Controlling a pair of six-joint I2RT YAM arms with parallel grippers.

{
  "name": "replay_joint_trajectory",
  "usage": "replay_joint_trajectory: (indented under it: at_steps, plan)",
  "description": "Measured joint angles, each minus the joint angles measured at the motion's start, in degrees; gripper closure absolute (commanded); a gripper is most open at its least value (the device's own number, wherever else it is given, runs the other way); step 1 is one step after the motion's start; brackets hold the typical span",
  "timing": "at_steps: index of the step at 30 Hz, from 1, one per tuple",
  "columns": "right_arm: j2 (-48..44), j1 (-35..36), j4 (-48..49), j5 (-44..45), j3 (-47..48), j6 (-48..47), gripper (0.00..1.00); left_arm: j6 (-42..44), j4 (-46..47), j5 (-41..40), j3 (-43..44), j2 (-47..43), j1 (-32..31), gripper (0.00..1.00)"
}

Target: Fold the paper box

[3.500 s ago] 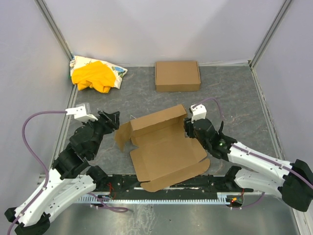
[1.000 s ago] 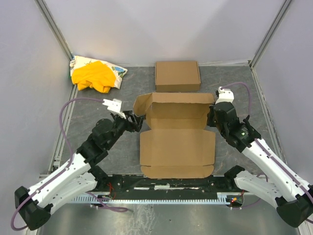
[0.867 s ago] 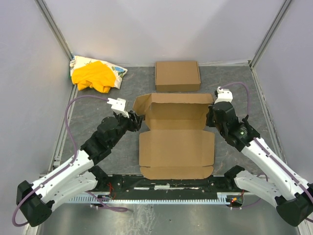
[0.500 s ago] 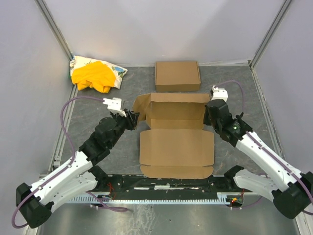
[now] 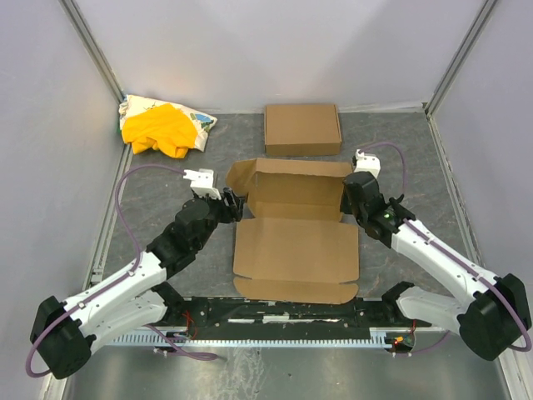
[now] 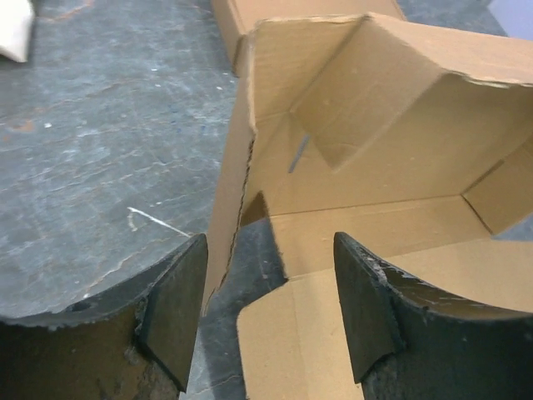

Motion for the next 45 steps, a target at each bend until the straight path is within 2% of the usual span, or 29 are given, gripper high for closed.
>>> replay_joint_trajectory:
  at_steps: [3,6,9,14,16,18,21,38,45]
  plan:
    - [-0.8,0.0,0.0,-0.1,0.0,0.2,0.98,0.0,-0.2,-4.9,0.0,0.0,0.0,0.31]
    - [-1.7,-0.2,-0.1,-0.4,0.0,0.3,0.98,0.0,-0.7,-8.6,0.0,0.0,0.0,0.37]
    - [-2.6,-0.2,-0.2,-0.9,0.0,0.4,0.98,0.0,-0.7,-10.3,-0.3,0.1,0.0,0.46]
    - [-3.4,-0.2,-0.5,-1.3,0.0,0.4,0.98,0.0,0.5,-11.3,-1.0,1.7,0.0,0.52]
    - [-3.4,-0.2,-0.5,-1.5,0.0,0.4,0.98,0.0,1.6,-11.1,-1.7,1.8,0.0,0.61]
    - [-3.4,-0.2,-0.6,-1.5,0.0,0.3,0.98,0.0,2.5,-10.9,-2.3,1.8,0.0,0.78]
    - [-3.3,-0.2,-0.5,-1.5,0.0,0.3,0.98,0.2,3.8,-9.1,-3.0,1.5,0.0,0.96]
    - [5.2,-0.2,4.5,-1.5,-0.6,0.6,0.98,-1.5,4.1,-0.6,-8.2,-2.2,0.0,0.97]
    - [5.8,-0.2,10.5,-1.4,-5.2,1.4,0.98,-5.9,4.7,0.7,-9.1,-0.9,0.0,0.91]
